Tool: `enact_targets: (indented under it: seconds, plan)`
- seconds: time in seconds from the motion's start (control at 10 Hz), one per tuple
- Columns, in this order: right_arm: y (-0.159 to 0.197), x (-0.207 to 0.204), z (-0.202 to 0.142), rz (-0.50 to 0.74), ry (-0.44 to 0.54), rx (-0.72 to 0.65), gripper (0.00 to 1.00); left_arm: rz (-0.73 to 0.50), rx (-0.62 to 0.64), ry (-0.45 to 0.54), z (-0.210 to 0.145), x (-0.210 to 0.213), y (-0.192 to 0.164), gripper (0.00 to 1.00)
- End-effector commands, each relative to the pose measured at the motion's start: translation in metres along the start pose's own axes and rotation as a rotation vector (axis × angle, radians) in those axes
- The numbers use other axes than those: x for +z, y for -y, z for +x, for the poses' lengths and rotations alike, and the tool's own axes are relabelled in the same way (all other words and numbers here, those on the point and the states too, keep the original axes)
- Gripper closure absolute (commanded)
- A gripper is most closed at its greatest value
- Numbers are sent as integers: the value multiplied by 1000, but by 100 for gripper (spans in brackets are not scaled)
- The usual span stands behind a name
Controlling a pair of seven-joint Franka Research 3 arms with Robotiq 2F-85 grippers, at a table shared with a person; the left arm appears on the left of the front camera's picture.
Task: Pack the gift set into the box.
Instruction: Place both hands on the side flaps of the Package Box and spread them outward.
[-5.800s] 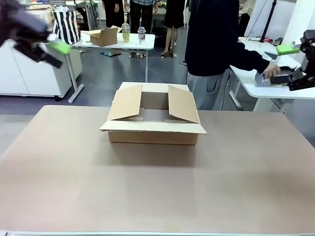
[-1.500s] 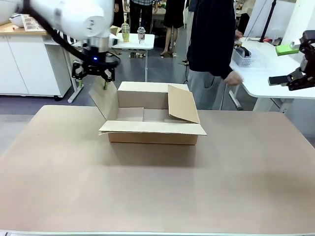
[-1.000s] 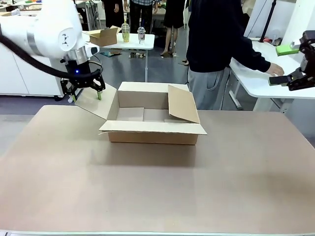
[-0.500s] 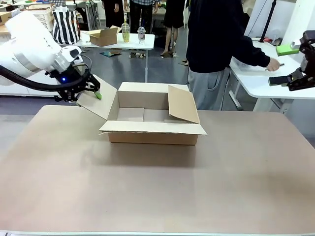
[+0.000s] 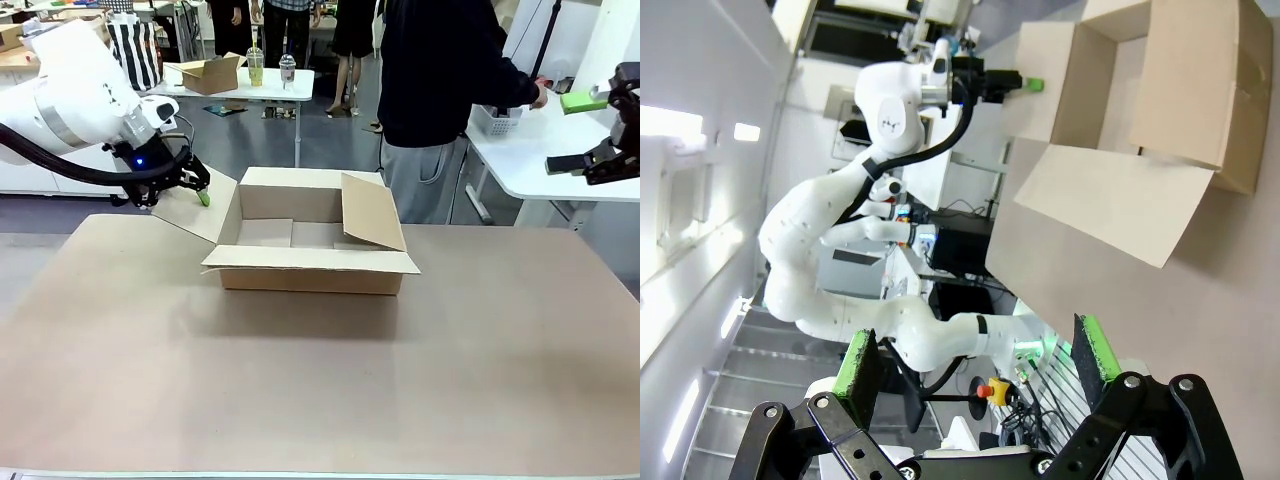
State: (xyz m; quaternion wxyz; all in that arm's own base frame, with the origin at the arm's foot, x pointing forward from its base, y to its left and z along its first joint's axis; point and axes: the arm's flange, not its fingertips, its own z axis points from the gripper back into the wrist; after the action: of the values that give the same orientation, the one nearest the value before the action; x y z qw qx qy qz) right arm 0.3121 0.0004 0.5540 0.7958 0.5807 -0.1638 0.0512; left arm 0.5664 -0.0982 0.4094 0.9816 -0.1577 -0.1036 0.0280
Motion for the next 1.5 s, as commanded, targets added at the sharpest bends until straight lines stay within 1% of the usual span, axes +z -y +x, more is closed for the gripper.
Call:
enact_targets:
  seconds: [0.0,0.4,0.5,0.6,0.7,0.8,0.9,1.0,1.1,1.2,1.3,1.4]
  plan:
    - [0,-2,2,25,11,26,0,13,13,2,4,2,0,0]
    - [0,-2,2,25,11,26,0,13,13,2,4,2,0,0]
    - [0,0,0,0,0,0,0,13,13,2,4,2,0,0]
    - [-2,8,10,-214,54,-26,0,13,13,2,4,2,0,0]
    - [-24,-25,22,-533,67,128,0,13,13,2,4,2,0,0]
    - [-35,-65,37,-665,-11,254,0,13,13,2,4,2,0,0]
    - [-35,-104,53,-852,-1,338,0,13,13,2,4,2,0,0]
    - [-33,-147,67,-888,-43,399,0,13,13,2,4,2,0,0]
    - [-31,-180,74,-914,-69,426,0,13,13,2,4,2,0,0]
    - [-30,-209,72,-948,-94,458,0,13,13,2,4,2,0,0]
    - [-30,-232,66,-942,-136,483,0,13,13,2,4,2,0,0]
    - [-29,-238,59,-922,-153,484,0,13,13,2,4,2,0,0]
